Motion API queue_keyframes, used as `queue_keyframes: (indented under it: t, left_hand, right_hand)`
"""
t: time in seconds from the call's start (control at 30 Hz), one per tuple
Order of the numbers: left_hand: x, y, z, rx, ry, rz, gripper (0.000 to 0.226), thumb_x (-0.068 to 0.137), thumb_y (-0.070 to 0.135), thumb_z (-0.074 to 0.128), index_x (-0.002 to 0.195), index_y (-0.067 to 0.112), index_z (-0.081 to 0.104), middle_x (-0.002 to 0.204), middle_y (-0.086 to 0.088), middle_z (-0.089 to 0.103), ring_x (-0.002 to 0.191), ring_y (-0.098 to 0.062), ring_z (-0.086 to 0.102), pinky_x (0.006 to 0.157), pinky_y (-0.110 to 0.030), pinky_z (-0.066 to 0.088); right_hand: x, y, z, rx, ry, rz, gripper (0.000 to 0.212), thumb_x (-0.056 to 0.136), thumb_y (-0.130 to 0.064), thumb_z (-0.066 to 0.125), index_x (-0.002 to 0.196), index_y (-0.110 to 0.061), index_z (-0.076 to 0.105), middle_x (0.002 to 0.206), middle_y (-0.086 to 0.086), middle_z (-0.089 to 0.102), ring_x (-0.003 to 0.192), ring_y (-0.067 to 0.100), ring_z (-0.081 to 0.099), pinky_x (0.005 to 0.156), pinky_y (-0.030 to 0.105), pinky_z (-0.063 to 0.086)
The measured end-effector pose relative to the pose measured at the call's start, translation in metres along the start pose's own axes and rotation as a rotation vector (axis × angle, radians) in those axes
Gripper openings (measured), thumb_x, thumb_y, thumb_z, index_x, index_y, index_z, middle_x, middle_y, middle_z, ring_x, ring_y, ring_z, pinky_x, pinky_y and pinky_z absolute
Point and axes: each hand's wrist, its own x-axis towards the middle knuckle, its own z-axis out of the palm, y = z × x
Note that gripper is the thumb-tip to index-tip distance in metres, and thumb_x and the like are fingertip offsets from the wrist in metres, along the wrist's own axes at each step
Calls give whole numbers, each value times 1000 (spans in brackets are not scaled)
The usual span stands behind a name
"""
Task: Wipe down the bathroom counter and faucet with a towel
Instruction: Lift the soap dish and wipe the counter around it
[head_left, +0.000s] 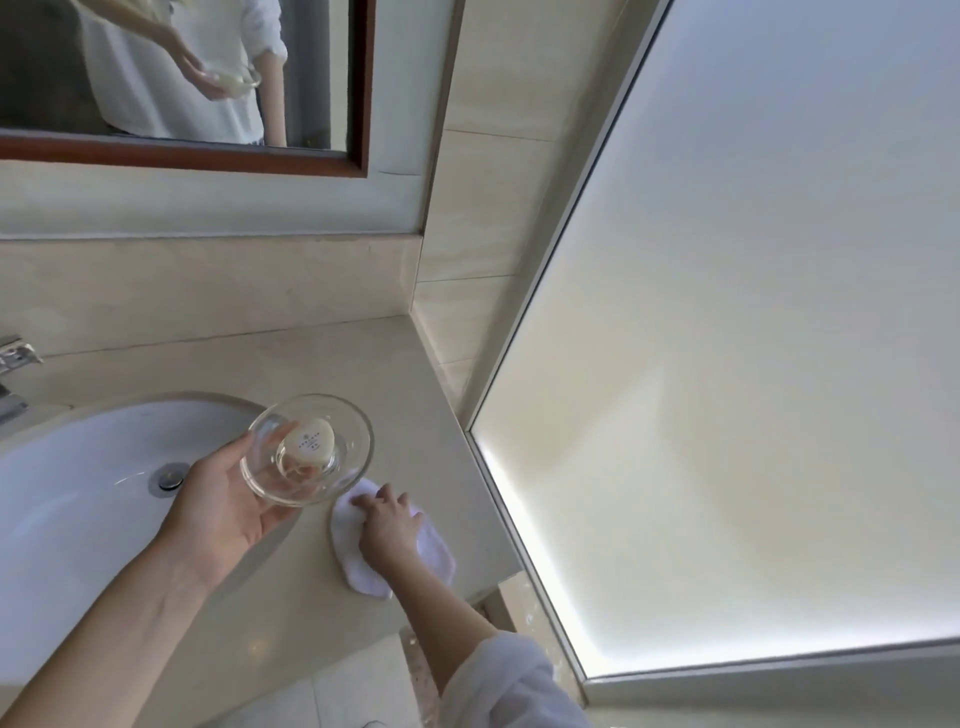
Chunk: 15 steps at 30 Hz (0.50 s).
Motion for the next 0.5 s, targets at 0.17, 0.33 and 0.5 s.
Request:
queue_keyframes:
  t: [0.17,0.33,0.5]
  left_hand:
    - [-4,-5,2,-10,47,28,49,98,35,34,75,24,76,71,5,74,58,-8,70,48,-18,54]
    - [-9,-2,-1,8,162,29,45,98,38,34,79,23,71,70,4,70,59,-9,66,43,-13,49]
    - [-22,12,-4,52,269,87,26,94,38,40,90,25,62,75,4,67,66,-9,60,41,-12,45]
  right_hand:
    - [-35,-45,41,-81,-83,-204,52,81,-7,57,129,-25,50,122,11,43,117,36,37,94,58,30]
    - [-42,-32,47,-260,-130,-517,49,88,-13,51,132,-33,48,125,7,43,117,32,37,94,52,32]
    - [-8,17,13,-331,-108,-488,55,86,-13,49,135,-38,45,131,3,43,120,28,40,88,46,35]
